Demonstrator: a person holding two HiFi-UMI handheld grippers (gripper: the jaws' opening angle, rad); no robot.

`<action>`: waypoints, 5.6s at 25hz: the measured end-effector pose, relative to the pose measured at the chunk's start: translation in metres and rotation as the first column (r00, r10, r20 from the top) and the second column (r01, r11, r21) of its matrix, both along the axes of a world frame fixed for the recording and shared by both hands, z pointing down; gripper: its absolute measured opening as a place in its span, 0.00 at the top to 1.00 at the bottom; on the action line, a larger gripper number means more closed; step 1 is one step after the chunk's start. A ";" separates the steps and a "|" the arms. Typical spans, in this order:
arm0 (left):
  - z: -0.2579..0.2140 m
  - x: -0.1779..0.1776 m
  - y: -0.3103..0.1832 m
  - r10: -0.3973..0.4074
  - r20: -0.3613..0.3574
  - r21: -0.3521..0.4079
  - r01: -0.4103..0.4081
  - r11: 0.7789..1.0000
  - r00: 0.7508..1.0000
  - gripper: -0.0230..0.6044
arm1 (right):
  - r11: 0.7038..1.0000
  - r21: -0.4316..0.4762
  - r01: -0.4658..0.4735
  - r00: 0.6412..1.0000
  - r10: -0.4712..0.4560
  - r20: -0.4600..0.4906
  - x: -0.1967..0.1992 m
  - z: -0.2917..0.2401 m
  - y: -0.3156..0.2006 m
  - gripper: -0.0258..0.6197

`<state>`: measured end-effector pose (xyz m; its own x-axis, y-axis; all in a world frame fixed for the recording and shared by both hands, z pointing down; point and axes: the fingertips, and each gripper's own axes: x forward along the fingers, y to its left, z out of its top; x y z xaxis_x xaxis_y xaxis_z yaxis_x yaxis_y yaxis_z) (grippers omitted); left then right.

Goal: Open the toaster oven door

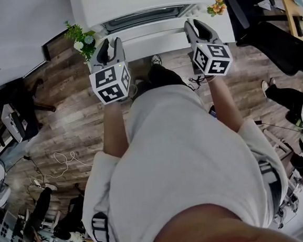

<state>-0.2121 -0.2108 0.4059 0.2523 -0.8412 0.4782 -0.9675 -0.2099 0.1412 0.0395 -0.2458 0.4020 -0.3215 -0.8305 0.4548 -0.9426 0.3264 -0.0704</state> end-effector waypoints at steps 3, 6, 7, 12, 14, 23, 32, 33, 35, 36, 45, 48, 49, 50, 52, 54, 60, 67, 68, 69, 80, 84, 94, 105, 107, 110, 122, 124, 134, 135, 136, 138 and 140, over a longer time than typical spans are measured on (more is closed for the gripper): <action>0.003 -0.001 0.004 0.011 -0.006 -0.005 -0.011 1.000 1.000 0.75 | 1.000 0.002 -0.015 1.000 0.015 -0.001 0.000 0.003 0.005 0.79; 0.005 -0.002 0.010 0.018 -0.008 -0.007 -0.018 1.000 1.000 0.75 | 1.000 0.003 -0.024 1.000 0.024 -0.003 -0.001 0.005 0.010 0.80; 0.006 -0.002 0.011 0.021 -0.010 -0.007 -0.021 1.000 1.000 0.75 | 1.000 0.003 -0.027 1.000 0.027 -0.004 -0.001 0.005 0.012 0.80; 0.010 -0.001 0.018 0.032 -0.019 -0.005 -0.032 0.999 0.999 0.75 | 0.999 0.005 -0.040 0.999 0.040 0.001 0.000 0.009 0.019 0.80; 0.012 -0.002 0.020 0.037 -0.019 -0.005 -0.037 0.999 0.999 0.75 | 0.999 0.004 -0.046 0.999 0.046 0.004 -0.001 0.011 0.022 0.80; 0.019 0.000 0.031 0.050 -0.013 -0.004 -0.050 0.999 0.999 0.75 | 0.999 -0.001 -0.051 0.999 0.051 -0.002 0.001 0.019 0.031 0.80; 0.019 0.002 0.036 0.024 -0.004 -0.018 -0.025 1.000 1.000 0.75 | 0.998 0.000 0.065 0.995 -0.065 -0.082 0.009 0.015 0.040 0.78; 0.020 0.001 0.037 0.019 -0.001 -0.020 -0.019 1.000 1.000 0.75 | 0.996 0.008 0.088 0.989 -0.087 -0.120 0.011 0.013 0.041 0.77; 0.021 0.001 0.038 0.007 0.008 -0.020 -0.007 1.000 1.000 0.75 | 0.988 0.026 0.151 0.970 -0.143 -0.198 0.014 0.007 0.044 0.77; 0.020 0.003 0.039 0.001 0.014 -0.019 -0.001 1.000 1.000 0.75 | 0.982 0.038 0.186 0.957 -0.172 -0.234 0.015 0.003 0.044 0.77; 0.023 0.012 0.050 -0.038 0.064 -0.029 0.040 0.999 0.997 0.76 | 0.831 0.030 0.555 0.678 -0.431 -0.596 -0.009 -0.005 0.047 0.77; 0.022 0.012 0.049 -0.051 0.075 -0.025 0.053 0.998 0.996 0.76 | 0.804 0.006 0.594 0.611 -0.447 -0.654 -0.015 0.000 0.046 0.76; 0.022 0.012 0.049 -0.050 0.076 -0.025 0.052 0.998 0.996 0.76 | 0.801 0.004 0.599 0.597 -0.444 -0.669 -0.015 0.001 0.045 0.76; 0.021 0.012 0.049 -0.049 0.075 -0.025 0.051 0.998 0.996 0.76 | 0.796 -0.002 0.605 0.582 -0.444 -0.682 -0.016 0.003 0.045 0.75; 0.021 0.012 0.048 -0.049 0.073 -0.024 0.050 0.998 0.996 0.76 | 0.787 -0.027 0.616 0.553 -0.456 -0.698 -0.018 0.008 0.044 0.75; 0.021 0.012 0.048 -0.052 0.076 -0.025 0.054 0.998 0.996 0.76 | 0.782 -0.050 0.621 0.533 -0.468 -0.705 -0.017 0.014 0.044 0.79; 0.018 0.008 0.057 0.007 0.220 -0.032 0.000 0.999 0.975 0.75 | 0.780 -0.041 0.625 0.530 -0.462 -0.711 -0.018 0.016 0.050 0.84; 0.001 0.009 0.064 0.062 0.488 -0.013 -0.063 0.998 0.870 0.75 | 0.779 0.011 0.627 0.560 -0.441 -0.701 -0.012 0.016 0.047 0.84; -0.002 0.009 0.063 0.063 0.518 -0.006 -0.070 0.998 0.853 0.75 | 0.776 0.017 0.630 0.564 -0.443 -0.697 -0.012 0.015 0.047 0.84; -0.006 0.010 0.061 0.067 0.546 0.002 -0.081 0.997 0.835 0.75 | 0.773 0.022 0.634 0.568 -0.446 -0.692 -0.013 0.015 0.048 0.84; 0.011 0.037 0.038 0.249 0.729 -0.094 -0.266 0.959 0.638 0.74 | 0.768 0.040 0.640 0.575 -0.443 -0.687 -0.017 0.012 0.047 0.84; 0.017 0.039 0.035 0.293 0.792 -0.140 -0.308 0.941 0.536 0.79 | 0.777 0.041 0.628 0.585 -0.437 -0.683 -0.014 0.012 0.049 0.83; 0.024 0.041 0.054 0.339 0.813 -0.176 -0.355 0.918 0.474 0.82 | 0.789 0.000 0.614 0.562 -0.437 -0.703 -0.014 0.020 0.067 0.84; 0.038 0.044 0.073 0.356 0.800 -0.185 -0.365 0.912 0.484 0.83 | 0.797 -0.025 0.604 0.561 -0.447 -0.697 -0.012 0.033 0.086 0.84; 0.040 0.044 0.075 0.357 0.798 -0.186 -0.364 0.913 0.486 0.83 | 0.797 -0.029 0.604 0.558 -0.448 -0.698 -0.012 0.035 0.088 0.84; 0.042 0.045 0.079 0.360 0.792 -0.189 -0.363 0.912 0.493 0.83 | 0.797 -0.035 0.604 0.555 -0.452 -0.698 -0.011 0.039 0.091 0.84; 0.050 0.048 0.088 0.375 0.779 -0.206 -0.359 0.910 0.503 0.83 | 0.798 -0.052 0.600 0.553 -0.461 -0.694 -0.008 0.047 0.101 0.84; 0.052 0.048 0.090 0.377 0.776 -0.209 -0.358 0.910 0.506 0.83 | 0.798 -0.055 0.600 0.554 -0.463 -0.692 -0.008 0.048 0.103 0.84; 0.061 0.049 0.096 0.386 0.769 -0.219 -0.357 0.908 0.510 0.83 | 0.797 -0.066 0.601 0.554 -0.474 -0.685 -0.007 0.057 0.110 0.84; 0.061 0.049 0.097 0.386 0.769 -0.219 -0.357 0.908 0.509 0.83 | 0.797 -0.066 0.600 0.554 -0.474 -0.685 -0.007 0.058 0.110 0.84; 0.061 0.049 0.097 0.386 0.769 -0.220 -0.356 0.908 0.509 0.83 | 0.798 -0.066 0.600 0.554 -0.473 -0.685 -0.007 0.058 0.110 0.84; 0.063 0.050 0.098 0.387 0.769 -0.222 -0.355 0.908 0.509 0.83 | 0.799 -0.068 0.598 0.554 -0.473 -0.685 -0.006 0.059 0.111 0.84; 0.064 0.051 0.099 0.388 0.767 -0.224 -0.355 0.908 0.511 0.83 | 0.800 -0.070 0.596 0.554 -0.472 -0.686 -0.005 0.060 0.112 0.84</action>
